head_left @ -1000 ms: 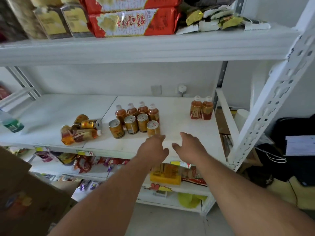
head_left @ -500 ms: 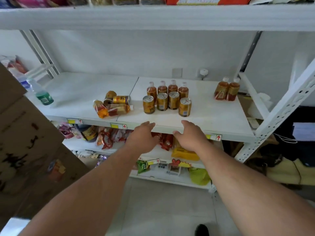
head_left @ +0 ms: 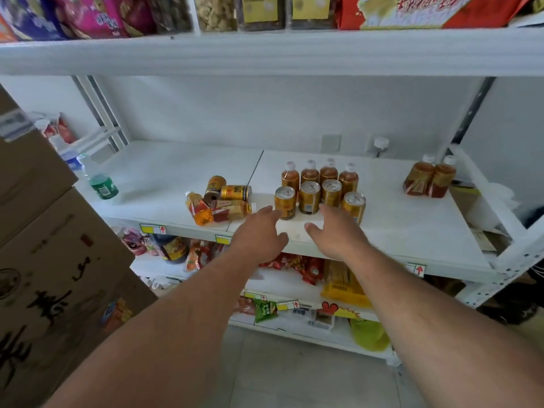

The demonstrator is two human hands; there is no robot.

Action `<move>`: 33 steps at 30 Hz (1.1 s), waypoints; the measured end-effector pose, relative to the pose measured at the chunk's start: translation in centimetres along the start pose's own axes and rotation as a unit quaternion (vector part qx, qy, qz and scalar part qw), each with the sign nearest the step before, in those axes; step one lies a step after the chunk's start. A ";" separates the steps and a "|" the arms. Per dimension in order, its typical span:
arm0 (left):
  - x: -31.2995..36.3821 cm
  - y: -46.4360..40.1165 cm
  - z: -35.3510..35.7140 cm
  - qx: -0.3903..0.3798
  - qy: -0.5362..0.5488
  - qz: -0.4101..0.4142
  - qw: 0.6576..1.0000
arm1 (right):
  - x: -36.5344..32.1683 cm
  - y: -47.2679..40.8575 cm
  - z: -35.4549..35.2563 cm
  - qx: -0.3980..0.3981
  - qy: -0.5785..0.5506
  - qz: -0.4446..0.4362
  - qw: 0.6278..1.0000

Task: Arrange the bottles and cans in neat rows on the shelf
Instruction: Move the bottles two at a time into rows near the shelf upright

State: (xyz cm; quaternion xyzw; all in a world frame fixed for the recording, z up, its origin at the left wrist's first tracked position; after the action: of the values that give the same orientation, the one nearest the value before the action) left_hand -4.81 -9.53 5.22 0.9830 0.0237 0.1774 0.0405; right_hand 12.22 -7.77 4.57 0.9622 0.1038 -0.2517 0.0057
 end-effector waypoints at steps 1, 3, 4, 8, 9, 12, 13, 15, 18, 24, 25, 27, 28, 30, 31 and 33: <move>-0.1 -0.6 -0.4 0.001 -0.002 -0.002 1.000 | -0.2 -0.6 -0.1 0.002 0.003 0.000 1.000; -0.2 -1.8 -1.0 0.002 -0.002 -0.008 1.000 | -0.5 -1.8 -0.3 0.004 0.006 -0.006 1.000; -0.2 -2.4 -1.2 0.004 -0.002 -0.010 1.000 | -0.5 -2.4 -0.4 0.005 0.006 -0.011 1.000; 0.6 -4.7 -1.5 -0.001 -0.001 0.008 1.000 | -0.1 -4.8 -0.6 0.021 -0.002 -0.014 1.000; 0.6 -4.7 -1.6 -0.001 0.004 0.009 1.000 | -0.2 -4.9 -0.6 0.020 0.001 -0.016 1.000; 1.2 -6.3 -2.1 0.000 0.019 0.026 0.999 | 0.0 -6.1 -0.8 0.028 -0.001 -0.001 1.000; 1.3 -7.0 -2.3 -0.002 0.021 0.032 0.999 | 0.1 -6.6 -0.8 0.033 -0.002 0.007 0.999; 1.4 -8.5 -2.4 -0.014 0.028 0.043 0.999 | 0.4 -7.6 -0.7 0.037 -0.002 0.030 0.999; 1.3 -10.9 -2.8 -0.027 0.052 0.069 0.996 | 0.6 -9.0 -0.7 0.056 -0.005 0.066 0.996; 1.5 -15.6 -4.1 -0.031 0.035 0.126 0.991 | 0.5 -10.3 -1.0 0.090 -0.002 0.134 0.987; 1.8 -16.3 -4.1 -0.032 0.035 0.139 0.989 | 0.5 -10.4 -1.1 0.095 -0.003 0.140 0.986; 2.4 -17.5 -3.7 -0.039 0.028 0.156 0.987 | 0.9 -10.7 -1.3 0.103 -0.005 0.154 0.983; 2.7 -18.1 -3.5 -0.040 0.023 0.163 0.986 | 1.2 -10.8 -1.5 0.109 -0.007 0.162 0.981; 3.7 -19.4 -3.0 -0.043 0.015 0.179 0.983 | 1.8 -11.0 -2.1 0.120 -0.002 0.176 0.977; 4.2 -20.0 -2.8 -0.044 0.016 0.184 0.982 | 2.3 -11.1 -2.5 0.123 0.010 0.183 0.975; 5.3 -21.4 -2.5 -0.045 0.016 0.191 0.981 | 3.6 -11.6 -3.1 0.130 0.025 0.196 0.972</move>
State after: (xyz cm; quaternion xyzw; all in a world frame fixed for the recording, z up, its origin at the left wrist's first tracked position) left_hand -1.40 12.29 7.52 0.9638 -0.1715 0.1981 0.0497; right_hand 14.48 4.46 5.99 0.9623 -0.1203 -0.2326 -0.0733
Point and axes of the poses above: each hand's wrist, its own y-axis away from the middle knuckle, its own z-axis out of the palm, x = y × z, the point moved 4 cm from there along -y, towards the middle knuckle, and after that the axes turned 8 degrees about -z, right-handed, at the moved point
